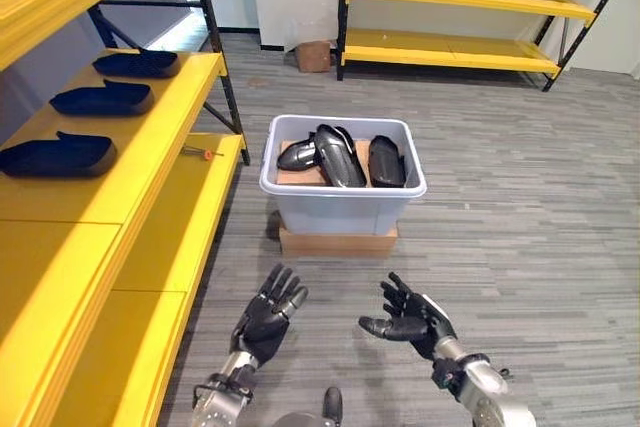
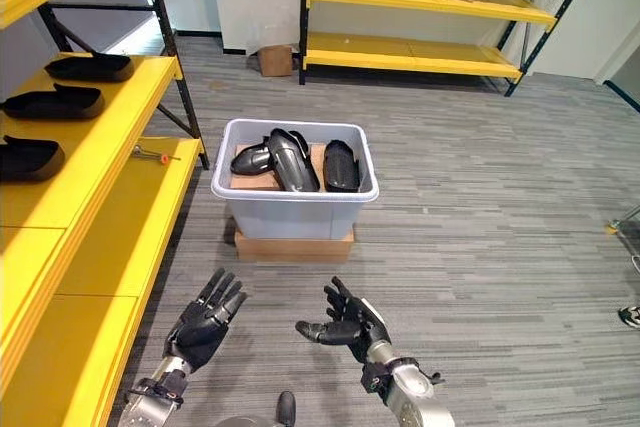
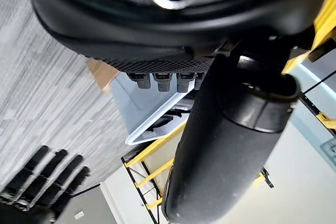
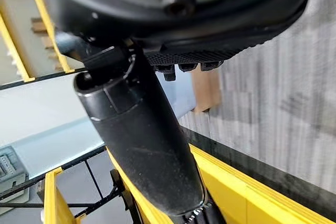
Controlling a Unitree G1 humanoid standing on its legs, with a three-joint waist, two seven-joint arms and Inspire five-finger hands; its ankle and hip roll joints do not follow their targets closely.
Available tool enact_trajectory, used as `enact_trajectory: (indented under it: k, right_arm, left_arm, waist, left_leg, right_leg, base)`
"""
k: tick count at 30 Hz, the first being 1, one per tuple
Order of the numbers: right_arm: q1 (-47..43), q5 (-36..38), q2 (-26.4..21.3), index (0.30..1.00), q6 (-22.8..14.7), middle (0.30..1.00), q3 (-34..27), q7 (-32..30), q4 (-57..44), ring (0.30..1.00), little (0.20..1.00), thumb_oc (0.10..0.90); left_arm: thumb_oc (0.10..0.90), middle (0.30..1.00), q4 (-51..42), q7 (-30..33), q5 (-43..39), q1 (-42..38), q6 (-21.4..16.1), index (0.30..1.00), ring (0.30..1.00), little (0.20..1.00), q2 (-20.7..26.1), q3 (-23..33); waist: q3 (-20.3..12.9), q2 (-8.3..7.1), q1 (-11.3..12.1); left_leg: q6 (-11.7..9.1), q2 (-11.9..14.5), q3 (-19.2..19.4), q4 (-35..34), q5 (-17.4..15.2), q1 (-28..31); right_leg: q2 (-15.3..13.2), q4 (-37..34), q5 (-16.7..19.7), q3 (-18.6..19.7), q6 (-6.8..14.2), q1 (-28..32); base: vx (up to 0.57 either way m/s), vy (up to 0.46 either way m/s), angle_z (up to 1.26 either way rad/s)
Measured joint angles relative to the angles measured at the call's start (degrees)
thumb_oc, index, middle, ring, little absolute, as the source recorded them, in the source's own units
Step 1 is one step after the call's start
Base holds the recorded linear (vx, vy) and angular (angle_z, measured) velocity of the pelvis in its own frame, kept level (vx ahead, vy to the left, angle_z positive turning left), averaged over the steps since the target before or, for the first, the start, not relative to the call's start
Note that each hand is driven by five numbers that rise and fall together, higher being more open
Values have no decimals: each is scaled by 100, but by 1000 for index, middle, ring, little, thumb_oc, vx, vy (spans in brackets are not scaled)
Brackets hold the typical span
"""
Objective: Move parts from the plastic box to the shelf.
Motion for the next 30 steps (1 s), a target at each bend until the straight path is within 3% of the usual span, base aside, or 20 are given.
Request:
enact_trajectory:
  k: [1,2,3,4,5,6,7,8,9,10,11,13,14,17,20,25,28,30]
  right_arm:
    - [26,0,-6,1000,-15,1000,-3,-55,0,1000,1000,900]
    - [47,3,-42,1000,-20,1000,10,-154,25,1000,1000,900]
    - [42,5,-60,1000,-34,1000,18,-184,65,1000,1000,900]
    - [47,12,-34,1000,-77,1000,31,-210,64,1000,1000,900]
    - [127,69,-105,1000,-147,1000,18,-243,-65,1000,1000,900]
    - [173,112,-145,1000,-160,1000,15,-284,-67,1000,1000,900]
    - [208,113,-186,1000,-123,1000,28,-364,-37,1000,1000,900]
    - [209,114,-140,1000,-127,1000,44,-397,-19,1000,1000,900]
    - [233,118,-9,1000,-149,1000,35,-402,2,1000,1000,900]
    - [336,114,-17,1000,-163,1000,7,-409,-89,1000,1000,900]
    - [295,109,33,1000,-83,1000,33,-434,49,1000,1000,900]
    - [313,111,72,1000,-60,1000,37,-492,153,1000,1000,900]
    - [292,111,73,1000,-69,1000,34,-515,153,1000,1000,900]
    - [280,109,51,1000,-89,1000,27,-529,155,1000,1000,900]
    - [167,102,39,1000,-91,1000,41,-523,304,1000,1000,900]
    - [18,94,-61,1000,-181,1000,24,-521,339,1000,1000,900]
    - [38,94,-128,1000,-211,1000,-3,-489,338,1000,1000,900]
    - [35,94,-185,1000,-228,1000,-21,-470,338,1000,1000,900]
  left_arm:
    - [900,1000,-39,18,6,-7,2,1000,1000,1000,-4,-26]
    - [900,1000,-42,21,18,-19,10,1000,1000,1000,-77,-69]
    - [900,1000,11,33,19,-39,16,1000,1000,1000,-173,-81]
    - [900,1000,21,41,19,-75,8,1000,1000,1000,-167,-41]
    - [900,1000,-2,22,28,-164,13,1000,1000,1000,-168,-99]
    - [900,1000,75,33,30,-245,26,1000,1000,1000,-207,-179]
    - [900,1000,131,53,31,-256,21,1000,1000,1000,-324,-253]
    - [900,1000,152,49,33,-279,21,1000,1000,1000,-348,-261]
    - [900,1000,127,36,49,-299,24,1000,1000,1000,-267,-252]
    - [900,1000,8,1,121,-279,25,1000,1000,1000,-244,-296]
    - [900,1000,23,19,214,-221,32,1000,1000,1000,-251,-260]
    - [900,1000,7,21,236,-63,37,1000,1000,1000,-182,-258]
    - [900,1000,7,29,237,-55,41,1000,1000,1000,-154,-260]
    - [900,1000,-40,38,232,-79,44,1000,1000,1000,-158,-266]
    - [900,1000,-49,110,233,-80,51,1000,1000,1000,-224,-242]
    - [900,1000,-219,113,234,-88,128,1000,1000,1000,-281,-247]
    - [900,1000,-231,106,237,-154,124,1000,1000,1000,-405,-238]
    - [900,1000,-322,106,239,-193,128,1000,1000,1000,-422,-266]
  waist:
    - [-4,10,-1]
    - [-5,49,-7]
    - [-37,68,-67]
    - [-12,-17,-181]
    - [59,14,-318]
    - [93,22,-399]
    - [77,87,-444]
    - [95,15,-480]
    - [126,-224,-502]
    - [149,-209,-580]
    - [167,-343,-514]
    - [152,-306,-446]
    - [151,-305,-448]
    - [117,-201,-523]
    - [90,-113,-549]
    - [-14,-95,-580]
    - [-51,-131,-585]
    - [-47,-145,-585]
  left_leg:
    - [-20,28,-2,-83,14,43]
    - [-71,57,83,-151,-137,101]
    - [-244,150,252,-138,-411,94]
    - [-362,218,668,166,-843,-26]
    - [128,376,694,616,-794,-162]
    - [225,261,777,588,-637,-77]
    - [-73,192,779,207,-621,216]
    - [-679,213,991,292,-1013,221]
    - [-101,99,988,787,-1087,112]
    - [90,393,697,1151,-1329,57]
    - [107,235,743,1015,-1324,289]
    - [122,245,779,570,-1186,780]
    - [94,238,780,446,-1167,919]
    - [-80,315,741,306,-1224,1223]
    - [-443,482,731,362,-1073,1448]
    - [-582,659,627,1167,-1069,1487]
    - [-808,694,393,3092,-1040,593]
    - [-818,693,301,3624,-1135,70]
  right_leg:
    - [142,-394,-22,-49,-75,-40]
    - [394,-1209,54,-265,-324,-218]
    - [520,-1988,179,-320,-501,-215]
    - [504,-2791,423,-317,-495,-248]
    - [392,-2926,618,-250,-220,-380]
    - [294,-2919,847,-195,-69,-444]
    - [362,-3203,1391,-27,-56,-597]
    - [329,-3523,1612,49,-116,-642]
    - [52,-3781,1800,146,25,-648]
    - [-4,-3829,1904,115,288,-695]
    - [-178,-3972,2083,127,180,-638]
    - [-61,-4164,2231,-140,-17,-485]
    - [-44,-4180,2257,-139,-28,-435]
    - [158,-4232,2692,-127,-409,-192]
    - [352,-4267,2583,-133,-618,127]
    - [560,-4314,2190,28,-795,544]
    - [540,-4287,1992,29,-1008,701]
    - [549,-4284,1909,30,-1120,704]
  base:
    - [136,-61,1]
    - [149,-76,-8]
    - [153,-67,-7]
    - [164,-55,24]
    - [224,-71,39]
    - [182,-59,30]
    - [314,-146,3]
    - [246,-129,3]
    - [311,-177,28]
    - [195,-134,27]
    - [248,-184,7]
    - [285,-225,-12]
    - [253,-200,1]
    - [195,-157,5]
    - [295,-232,-18]
    - [245,-226,-37]
    - [121,-148,-19]
    - [119,-109,13]
